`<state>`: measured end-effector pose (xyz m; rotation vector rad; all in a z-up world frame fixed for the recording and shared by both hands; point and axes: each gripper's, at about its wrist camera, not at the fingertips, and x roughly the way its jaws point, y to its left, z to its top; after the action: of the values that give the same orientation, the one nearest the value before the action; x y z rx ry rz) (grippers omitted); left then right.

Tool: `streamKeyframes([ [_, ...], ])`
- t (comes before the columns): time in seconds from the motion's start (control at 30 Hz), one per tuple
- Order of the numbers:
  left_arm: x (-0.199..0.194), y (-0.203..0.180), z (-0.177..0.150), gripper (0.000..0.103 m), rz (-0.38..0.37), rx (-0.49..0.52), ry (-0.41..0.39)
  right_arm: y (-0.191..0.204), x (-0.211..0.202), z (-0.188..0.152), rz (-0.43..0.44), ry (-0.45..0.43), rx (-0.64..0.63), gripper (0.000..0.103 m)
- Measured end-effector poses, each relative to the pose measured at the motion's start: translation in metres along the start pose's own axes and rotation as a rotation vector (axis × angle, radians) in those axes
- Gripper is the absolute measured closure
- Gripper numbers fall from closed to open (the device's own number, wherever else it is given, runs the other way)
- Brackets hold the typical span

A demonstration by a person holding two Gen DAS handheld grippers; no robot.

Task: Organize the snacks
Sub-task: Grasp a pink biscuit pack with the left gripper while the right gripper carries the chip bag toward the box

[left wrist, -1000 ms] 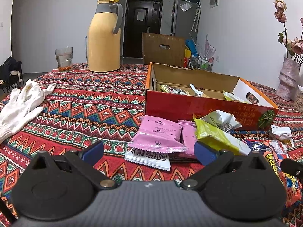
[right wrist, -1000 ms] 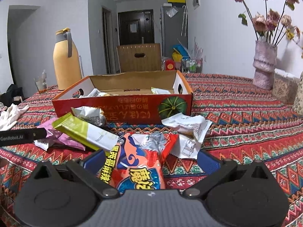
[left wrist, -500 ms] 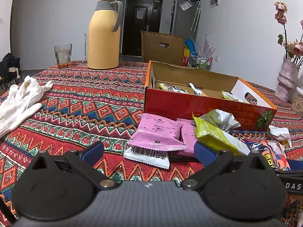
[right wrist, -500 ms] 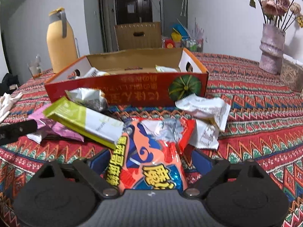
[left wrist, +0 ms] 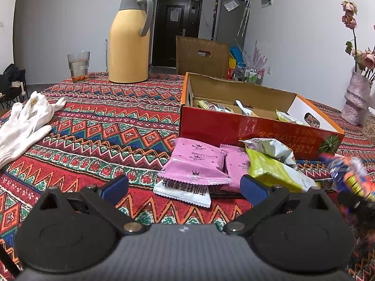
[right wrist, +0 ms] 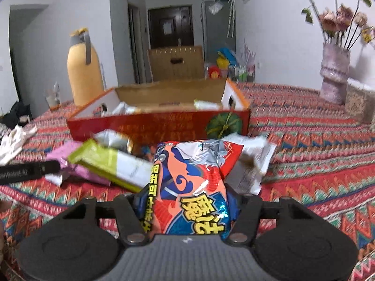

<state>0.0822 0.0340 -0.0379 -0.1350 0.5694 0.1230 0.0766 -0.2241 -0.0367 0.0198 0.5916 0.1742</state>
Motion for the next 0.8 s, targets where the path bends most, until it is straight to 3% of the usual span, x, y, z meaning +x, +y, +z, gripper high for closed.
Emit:
streamKeyframes([
  [0.4, 0.004, 0.000, 0.000, 0.000, 0.020, -0.002, 0.010, -0.009, 0.013, 0.038, -0.019, -0.165, -0.037, 0.043],
  [0.8, 0.013, -0.012, 0.037, 0.000, 0.061, 0.109, 0.068, -0.022, 0.036, 0.028, 0.031, -0.158, 0.032, 0.043],
])
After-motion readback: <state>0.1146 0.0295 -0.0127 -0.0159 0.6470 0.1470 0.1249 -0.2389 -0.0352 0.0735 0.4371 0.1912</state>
